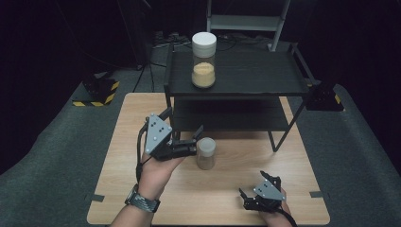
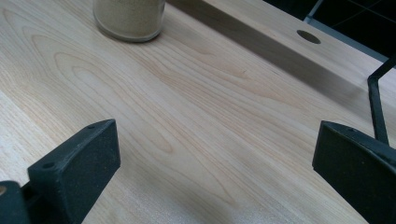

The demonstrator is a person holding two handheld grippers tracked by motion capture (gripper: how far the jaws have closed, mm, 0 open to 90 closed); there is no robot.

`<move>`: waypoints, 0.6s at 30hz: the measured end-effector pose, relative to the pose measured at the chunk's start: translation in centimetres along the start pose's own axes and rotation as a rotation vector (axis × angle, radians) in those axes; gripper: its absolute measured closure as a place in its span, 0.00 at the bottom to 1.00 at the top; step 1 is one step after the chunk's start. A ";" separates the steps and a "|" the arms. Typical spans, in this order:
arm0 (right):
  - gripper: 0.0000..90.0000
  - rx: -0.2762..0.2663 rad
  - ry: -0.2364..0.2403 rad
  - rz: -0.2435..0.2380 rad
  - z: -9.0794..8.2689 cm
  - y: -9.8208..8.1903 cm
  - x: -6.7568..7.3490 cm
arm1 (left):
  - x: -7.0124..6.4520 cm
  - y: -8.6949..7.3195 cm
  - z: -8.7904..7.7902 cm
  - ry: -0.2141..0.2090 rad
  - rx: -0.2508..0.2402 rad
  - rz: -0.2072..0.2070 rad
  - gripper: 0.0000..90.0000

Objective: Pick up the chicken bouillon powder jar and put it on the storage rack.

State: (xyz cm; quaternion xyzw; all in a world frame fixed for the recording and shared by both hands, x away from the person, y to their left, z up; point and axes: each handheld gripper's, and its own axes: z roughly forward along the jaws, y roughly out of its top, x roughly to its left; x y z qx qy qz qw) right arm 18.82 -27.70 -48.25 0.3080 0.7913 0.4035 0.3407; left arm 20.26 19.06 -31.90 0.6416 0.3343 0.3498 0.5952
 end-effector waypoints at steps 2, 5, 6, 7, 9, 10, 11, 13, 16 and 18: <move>0.00 0.001 0.000 0.000 0.0 0.0 0.0 | -0.3 -0.8 -0.2 0.003 0.006 0.007 0.00; 0.00 0.001 -0.001 -0.002 0.0 0.0 0.0 | -0.4 -1.9 -0.6 -0.004 0.023 0.008 0.00; 0.00 0.001 -0.001 -0.002 0.0 0.0 0.0 | -0.4 -2.3 -0.7 -0.007 0.027 0.005 0.00; 0.00 0.001 -0.001 -0.002 0.0 0.0 0.0 | -0.5 -2.7 -0.8 -0.007 0.032 0.001 0.00; 0.00 0.002 -0.001 -0.002 0.0 0.0 0.1 | -0.6 -3.7 -1.1 -0.010 0.041 -0.002 0.00; 0.00 0.002 -0.001 -0.004 0.0 0.0 0.1 | -0.6 -4.2 -1.2 -0.010 0.044 -0.005 0.00; 0.00 0.002 -0.001 -0.005 0.0 0.0 0.1 | -0.7 -4.5 -1.3 -0.011 0.048 -0.004 0.00; 0.00 0.002 -0.001 -0.005 0.0 0.0 0.1 | -0.7 -5.5 -1.5 -0.011 0.064 0.000 0.00; 0.00 0.002 -0.002 -0.004 0.0 0.0 0.1 | -0.7 -6.6 -1.9 -0.008 0.080 -0.009 0.00; 0.00 0.002 -0.003 -0.005 0.0 0.0 0.1 | -0.8 -7.4 -2.2 0.001 0.091 -0.003 0.00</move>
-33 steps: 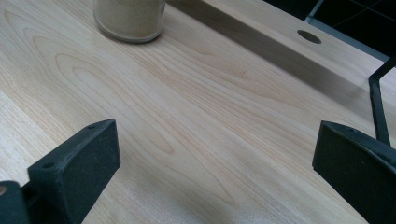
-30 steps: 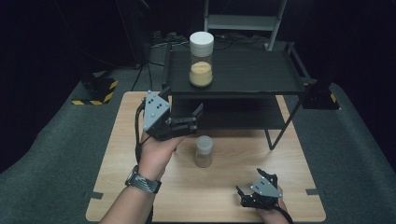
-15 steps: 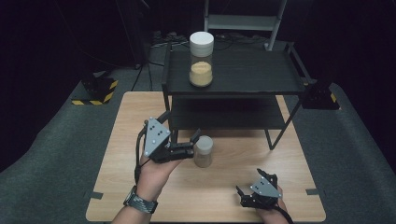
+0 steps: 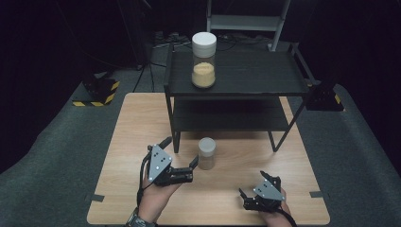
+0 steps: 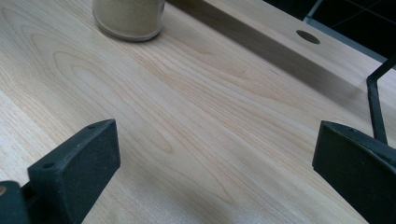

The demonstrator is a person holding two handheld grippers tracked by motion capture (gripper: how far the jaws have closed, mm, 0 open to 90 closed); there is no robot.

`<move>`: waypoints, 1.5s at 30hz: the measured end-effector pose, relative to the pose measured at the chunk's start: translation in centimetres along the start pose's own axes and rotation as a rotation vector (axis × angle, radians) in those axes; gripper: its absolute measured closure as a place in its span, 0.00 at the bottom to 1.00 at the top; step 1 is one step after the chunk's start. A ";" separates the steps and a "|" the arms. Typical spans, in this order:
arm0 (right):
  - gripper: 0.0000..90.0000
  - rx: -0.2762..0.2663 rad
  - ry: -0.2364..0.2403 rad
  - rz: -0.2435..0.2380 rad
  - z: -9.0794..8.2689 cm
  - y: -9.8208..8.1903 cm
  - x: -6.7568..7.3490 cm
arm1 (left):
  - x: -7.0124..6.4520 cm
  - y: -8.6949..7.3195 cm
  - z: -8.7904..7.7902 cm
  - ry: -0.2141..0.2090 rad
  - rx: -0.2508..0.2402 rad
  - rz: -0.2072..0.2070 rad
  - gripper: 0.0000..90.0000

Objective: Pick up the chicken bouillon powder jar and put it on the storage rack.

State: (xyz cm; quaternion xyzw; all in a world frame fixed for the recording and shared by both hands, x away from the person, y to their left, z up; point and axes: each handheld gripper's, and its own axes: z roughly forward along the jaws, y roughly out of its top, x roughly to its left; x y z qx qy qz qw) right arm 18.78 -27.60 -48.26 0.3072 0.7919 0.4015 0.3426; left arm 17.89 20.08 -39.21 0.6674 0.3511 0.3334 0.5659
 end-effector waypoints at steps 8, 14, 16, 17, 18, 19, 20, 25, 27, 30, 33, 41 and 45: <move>0.00 0.002 -0.007 -0.004 0.0 0.0 0.2 | 0.4 -3.4 -0.4 0.003 0.063 -0.020 0.00; 0.00 0.003 -0.013 0.001 0.0 0.1 0.2 | 0.6 -5.6 -0.3 -0.002 0.126 -0.026 0.00; 0.00 0.005 -0.016 -0.001 0.0 0.1 0.3 | 0.5 -6.2 -0.2 -0.003 0.155 -0.013 0.00; 0.00 0.006 -0.018 -0.001 0.0 0.1 0.3 | 0.5 -6.3 -0.2 -0.006 0.164 -0.011 0.00; 0.00 0.006 -0.020 -0.002 0.0 0.1 0.4 | 0.5 -6.5 -0.1 -0.008 0.176 -0.006 0.00; 0.00 0.006 -0.021 -0.002 0.0 0.1 0.4 | 0.5 -6.7 0.0 -0.012 0.186 -0.004 0.00; 0.00 0.007 -0.023 -0.003 0.0 0.1 0.4 | 0.4 -6.9 0.1 -0.014 0.201 0.006 0.00; 0.00 0.007 -0.027 0.000 0.0 0.1 0.5 | 0.5 -7.8 1.2 -0.020 0.276 0.035 0.00; 0.00 0.009 -0.029 0.006 0.0 0.2 0.5 | 0.5 -8.0 1.7 -0.023 0.306 0.050 0.00; 0.00 0.008 -0.033 0.009 0.0 0.1 0.6 | 0.3 -8.2 2.1 -0.022 0.331 0.062 0.00; 0.00 0.009 -0.036 0.008 0.0 0.2 0.6 | 0.2 -8.2 2.3 -0.027 0.353 0.074 0.00; 0.00 0.003 -0.046 0.009 -0.1 0.0 0.8 | -0.9 -7.8 2.9 0.004 0.404 0.135 0.00; 0.00 -0.006 -0.034 0.013 -0.2 -0.1 0.6 | -1.5 -7.6 3.2 0.011 0.428 0.174 0.01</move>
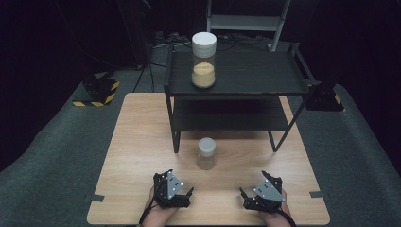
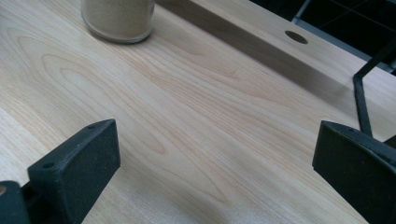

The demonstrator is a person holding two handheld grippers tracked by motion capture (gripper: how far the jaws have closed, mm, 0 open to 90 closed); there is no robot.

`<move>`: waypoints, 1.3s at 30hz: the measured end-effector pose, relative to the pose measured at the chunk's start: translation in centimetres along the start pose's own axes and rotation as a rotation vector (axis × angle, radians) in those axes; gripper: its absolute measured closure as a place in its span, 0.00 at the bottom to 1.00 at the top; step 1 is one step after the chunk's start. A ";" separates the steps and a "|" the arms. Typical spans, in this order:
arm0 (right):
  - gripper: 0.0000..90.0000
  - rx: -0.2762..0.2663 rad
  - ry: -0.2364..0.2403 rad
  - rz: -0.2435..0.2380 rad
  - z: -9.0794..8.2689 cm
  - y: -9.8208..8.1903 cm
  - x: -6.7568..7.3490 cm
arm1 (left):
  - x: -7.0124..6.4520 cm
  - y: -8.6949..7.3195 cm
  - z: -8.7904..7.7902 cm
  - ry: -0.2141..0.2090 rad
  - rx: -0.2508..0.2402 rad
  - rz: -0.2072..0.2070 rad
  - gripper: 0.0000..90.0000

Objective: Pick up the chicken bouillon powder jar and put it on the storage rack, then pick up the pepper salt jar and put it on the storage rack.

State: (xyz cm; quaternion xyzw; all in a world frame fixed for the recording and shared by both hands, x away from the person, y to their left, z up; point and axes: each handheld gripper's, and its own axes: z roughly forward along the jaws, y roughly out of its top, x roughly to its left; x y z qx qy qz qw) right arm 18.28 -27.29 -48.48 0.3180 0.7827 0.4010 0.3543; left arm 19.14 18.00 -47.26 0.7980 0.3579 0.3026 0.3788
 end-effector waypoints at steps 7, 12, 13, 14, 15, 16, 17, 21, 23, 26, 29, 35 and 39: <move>0.00 -0.027 0.012 0.022 -0.3 -0.5 -0.4 | 0.1 0.1 0.0 -0.009 0.008 0.012 0.01; 0.00 -0.031 0.016 0.024 -0.4 -0.6 -0.4 | 0.1 -0.2 -0.1 -0.014 -0.009 0.016 0.01; 0.00 -0.032 0.015 0.028 -0.4 -0.6 -0.5 | 0.1 -0.1 -0.1 -0.014 -0.006 0.018 0.01; 0.00 -0.034 0.016 0.031 -0.4 -0.7 -0.5 | 0.1 -0.1 -0.1 -0.015 -0.005 0.019 0.01; 0.00 -0.035 0.017 0.034 -0.5 -0.7 -0.5 | 0.1 -0.1 -0.1 -0.014 -0.005 0.017 0.01; 0.00 -0.037 0.019 0.035 -0.5 -0.8 -0.6 | 0.0 -0.1 -0.1 -0.010 -0.005 0.016 0.01; 0.00 -0.037 0.021 0.036 -0.5 -0.8 -0.6 | -0.1 -0.1 -0.1 -0.004 -0.006 0.016 0.01; 0.00 -0.040 0.021 0.046 -0.6 -0.9 -0.7 | -0.2 -0.1 -0.1 -0.003 -0.003 0.025 0.01; 0.00 -0.043 0.024 0.044 -0.6 -0.9 -0.8 | -0.2 0.0 -0.1 0.000 -0.001 0.019 0.01; 0.00 -0.045 0.025 0.048 -0.7 -1.0 -0.9 | -0.3 0.0 -0.1 0.003 0.000 0.024 0.01; 0.00 -0.050 0.028 0.053 -0.7 -1.1 -1.0 | -0.4 0.0 -0.1 0.003 0.001 0.038 0.01; 0.00 -0.069 0.019 0.051 -1.3 -0.9 -1.2 | -0.3 -0.1 -0.1 0.003 -0.003 0.027 0.01; 0.00 -0.121 0.005 0.058 -2.2 -0.5 -1.3 | -0.2 -0.1 -0.1 -0.001 -0.005 0.023 0.01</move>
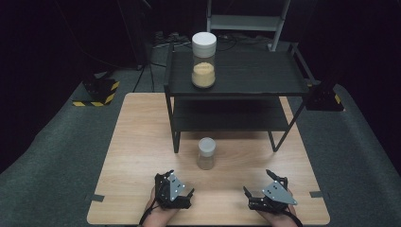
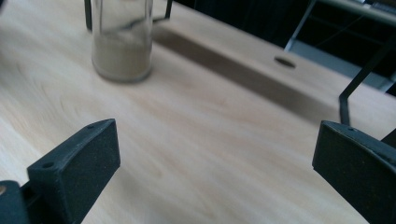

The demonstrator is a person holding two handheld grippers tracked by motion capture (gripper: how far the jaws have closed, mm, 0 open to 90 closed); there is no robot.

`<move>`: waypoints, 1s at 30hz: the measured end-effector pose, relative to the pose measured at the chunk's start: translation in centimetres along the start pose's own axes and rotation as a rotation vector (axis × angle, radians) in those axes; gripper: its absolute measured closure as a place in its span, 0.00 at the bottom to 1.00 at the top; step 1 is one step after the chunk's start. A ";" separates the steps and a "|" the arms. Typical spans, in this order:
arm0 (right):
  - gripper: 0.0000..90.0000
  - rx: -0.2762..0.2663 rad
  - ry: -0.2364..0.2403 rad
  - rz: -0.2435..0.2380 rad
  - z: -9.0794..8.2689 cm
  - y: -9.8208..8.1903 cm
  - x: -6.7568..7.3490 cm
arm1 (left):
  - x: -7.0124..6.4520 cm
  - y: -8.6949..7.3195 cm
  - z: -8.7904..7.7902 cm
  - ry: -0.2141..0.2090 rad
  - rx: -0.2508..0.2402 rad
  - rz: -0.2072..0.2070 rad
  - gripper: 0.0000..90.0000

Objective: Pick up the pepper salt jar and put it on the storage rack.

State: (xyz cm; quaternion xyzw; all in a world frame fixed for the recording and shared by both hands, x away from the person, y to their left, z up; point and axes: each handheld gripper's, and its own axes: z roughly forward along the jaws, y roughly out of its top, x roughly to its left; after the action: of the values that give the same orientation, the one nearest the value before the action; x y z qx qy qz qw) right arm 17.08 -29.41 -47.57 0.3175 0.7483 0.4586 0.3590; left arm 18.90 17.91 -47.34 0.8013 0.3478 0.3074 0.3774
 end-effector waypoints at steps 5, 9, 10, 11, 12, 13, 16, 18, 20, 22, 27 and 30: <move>0.00 -0.111 0.020 0.039 -0.7 0.6 -0.1 | 0.1 0.0 0.0 -0.002 -0.002 -0.001 0.01; 0.00 -0.135 0.047 0.042 -0.4 1.6 0.0 | 0.1 -0.1 0.0 -0.004 -0.004 -0.004 0.01; 0.00 -0.134 0.051 0.039 -0.3 1.8 0.1 | 0.1 -0.1 0.0 -0.005 -0.005 -0.006 0.01; 0.00 -0.134 0.057 0.034 -0.2 2.2 0.1 | 0.2 -0.1 0.0 -0.005 -0.005 -0.008 0.01; 0.00 -0.135 0.064 0.035 0.0 2.5 0.1 | 0.2 -0.1 -0.1 -0.006 -0.005 -0.009 0.01; 0.00 -0.136 0.071 0.033 0.3 2.8 0.1 | 0.2 -0.1 -0.1 -0.007 -0.006 -0.011 0.01; 0.00 -0.134 0.088 0.039 1.1 3.7 0.3 | 0.2 -0.2 -0.1 -0.009 -0.009 -0.011 0.01; 0.00 -0.129 0.092 0.035 1.6 4.1 0.4 | 0.2 -0.2 -0.1 -0.010 -0.012 -0.012 0.01; 0.00 -0.127 0.102 0.043 2.3 4.4 0.5 | 0.3 -0.3 -0.1 -0.010 -0.014 -0.011 0.01; 0.00 -0.125 0.111 0.046 3.0 4.7 0.5 | 0.3 -0.3 -0.1 -0.012 -0.015 -0.011 0.01; 0.00 -0.119 0.130 0.062 4.6 5.4 0.7 | 0.6 -0.4 -0.2 -0.023 -0.020 -0.021 0.01; 0.00 -0.115 0.141 0.068 5.5 5.6 0.9 | 0.7 -0.4 -0.2 -0.027 -0.021 -0.023 0.01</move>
State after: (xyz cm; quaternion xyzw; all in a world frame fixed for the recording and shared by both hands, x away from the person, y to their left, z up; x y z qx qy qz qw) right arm 21.96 -24.02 -44.44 0.2884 0.7328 0.5340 0.3076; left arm 19.01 18.72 -47.44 0.7972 0.3486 0.2958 0.3942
